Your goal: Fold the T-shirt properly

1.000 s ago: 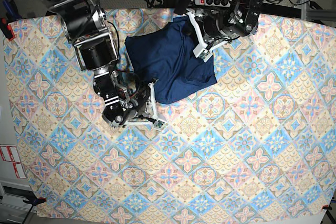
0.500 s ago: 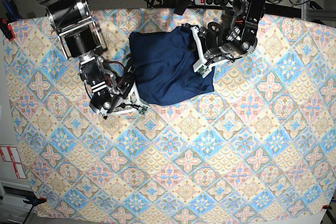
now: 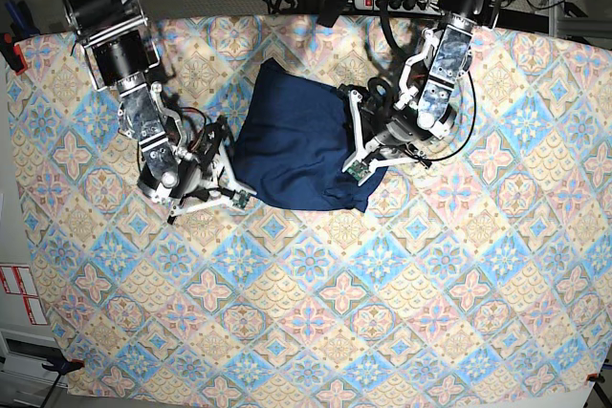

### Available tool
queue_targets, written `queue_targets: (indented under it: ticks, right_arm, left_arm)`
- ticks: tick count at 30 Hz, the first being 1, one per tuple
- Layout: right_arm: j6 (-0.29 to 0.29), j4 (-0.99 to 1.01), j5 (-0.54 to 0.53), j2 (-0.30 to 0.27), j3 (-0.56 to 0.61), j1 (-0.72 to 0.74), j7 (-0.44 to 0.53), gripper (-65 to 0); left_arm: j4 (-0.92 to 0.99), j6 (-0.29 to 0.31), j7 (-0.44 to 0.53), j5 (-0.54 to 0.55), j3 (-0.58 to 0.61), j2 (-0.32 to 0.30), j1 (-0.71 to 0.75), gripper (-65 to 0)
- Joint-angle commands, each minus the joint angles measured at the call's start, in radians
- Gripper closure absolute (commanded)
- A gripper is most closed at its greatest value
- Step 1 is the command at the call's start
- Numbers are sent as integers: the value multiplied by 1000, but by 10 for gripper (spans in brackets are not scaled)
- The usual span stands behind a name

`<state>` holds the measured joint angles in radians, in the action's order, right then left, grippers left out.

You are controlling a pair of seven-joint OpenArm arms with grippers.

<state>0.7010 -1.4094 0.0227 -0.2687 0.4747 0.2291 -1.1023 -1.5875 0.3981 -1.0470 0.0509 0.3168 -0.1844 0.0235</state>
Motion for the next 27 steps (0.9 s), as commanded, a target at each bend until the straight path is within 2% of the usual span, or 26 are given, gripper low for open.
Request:
queue_targets:
  ticks: [1, 6, 9, 13, 18, 20, 24, 27]
  right_arm:
    - [-3, -17, -4, -5, -18, 14, 8, -2]
    - [-3, -17, -4, -5, -87, 16, 8, -2]
    - [-3, -17, -4, -4, -97, 20, 12, -2]
    - [-3, -15, -4, 16, -112, 39, 15, -2]
    - [-3, -5, -4, 41, -106, 95, 18, -2]
    - [-3, 6, -4, 81, -104, 115, 18, -2]
    - [-3, 118, -2, 144, -106, 155, 29, -2]
    - [-3, 198, 0, 165, -104, 163, 86, -2]
  left_arm:
    - [-15, -3, 17, -15, -3, 0, -21, -104]
    - [-43, -103, 60, -39, -5, -2, -12, -103]
    - [-135, -112, 60, -41, -17, -7, 54, -103]
    - [-271, -112, 63, -24, -187, 3, 177, -104]
    - [-396, -109, 63, 172, -344, 1, 313, -106]
    - [-385, -109, 61, 257, -370, -4, 344, -106]
    - [-310, -109, 61, 317, -374, 0, 353, -105]
    - [-268, -109, 61, 324, -368, 6, 350, -105]
